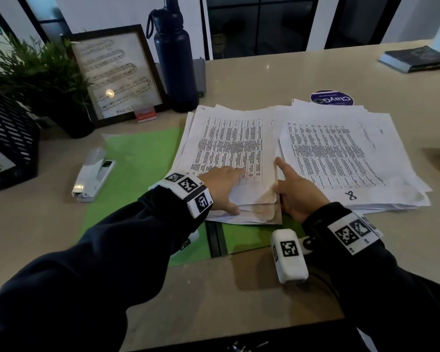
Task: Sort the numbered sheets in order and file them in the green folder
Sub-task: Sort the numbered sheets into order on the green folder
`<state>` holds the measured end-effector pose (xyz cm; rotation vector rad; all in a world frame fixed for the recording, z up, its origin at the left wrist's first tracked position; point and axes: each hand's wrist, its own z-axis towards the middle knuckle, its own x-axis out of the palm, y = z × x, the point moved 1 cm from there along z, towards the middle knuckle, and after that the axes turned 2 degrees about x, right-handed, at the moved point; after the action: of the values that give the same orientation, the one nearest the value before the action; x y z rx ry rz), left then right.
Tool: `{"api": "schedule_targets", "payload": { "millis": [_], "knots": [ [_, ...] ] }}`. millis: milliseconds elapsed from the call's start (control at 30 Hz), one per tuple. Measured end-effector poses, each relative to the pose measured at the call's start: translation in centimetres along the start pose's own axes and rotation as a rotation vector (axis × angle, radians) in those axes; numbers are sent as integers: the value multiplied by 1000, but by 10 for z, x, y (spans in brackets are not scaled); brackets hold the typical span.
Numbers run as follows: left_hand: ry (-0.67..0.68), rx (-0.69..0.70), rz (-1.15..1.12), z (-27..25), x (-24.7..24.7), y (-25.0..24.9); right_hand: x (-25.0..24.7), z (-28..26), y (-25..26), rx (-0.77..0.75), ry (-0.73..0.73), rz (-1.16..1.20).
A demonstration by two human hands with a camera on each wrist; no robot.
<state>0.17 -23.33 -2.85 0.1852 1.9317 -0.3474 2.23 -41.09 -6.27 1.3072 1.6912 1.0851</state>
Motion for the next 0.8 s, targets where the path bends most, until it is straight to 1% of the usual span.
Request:
{"api": "schedule_targets", "payload": {
  "millis": [100, 200, 267, 300, 333, 367, 467, 500, 567, 633, 667, 700, 733, 800],
  "knots": [
    [-56, 28, -76, 1, -1, 0, -1, -4, 0, -54, -24, 43],
    [-77, 96, -195, 1, 1, -1, 0, -5, 0, -79, 29, 105],
    [-87, 126, -227, -1, -1, -4, 2, -8, 2, -96, 52, 64],
    [-121, 122, -249, -2, -3, -6, 4, -9, 3, -106, 62, 35],
    [-186, 99, -306, -4, -6, -7, 5, -9, 3, -107, 63, 10],
    [-288, 62, -410, -6, -11, -7, 5, -9, 3, -105, 52, -20],
    [-720, -29, -789, -12, -27, -1, 7, -11, 4, -107, 1, -132],
    [-813, -44, -897, -14, -31, 4, 7, -12, 5, -105, -8, -169],
    [-898, -65, -1034, -19, -37, 19, 8, -11, 5, -113, -23, -215],
    [-907, -76, -1020, -25, -40, 36, 8, -10, 4, -137, -33, -229],
    [-870, -71, -958, -28, -40, 45, 8, -8, 3, -144, -36, -227],
    [-794, -60, -863, -32, -41, 52, 8, -7, 2, -140, -41, -217],
    [-679, -53, -727, -37, -40, 57, 8, -7, 1, -140, -45, -199],
    [-403, -42, -376, -45, -36, 58, 7, -5, -1, -117, -52, -168]
  ]
}}
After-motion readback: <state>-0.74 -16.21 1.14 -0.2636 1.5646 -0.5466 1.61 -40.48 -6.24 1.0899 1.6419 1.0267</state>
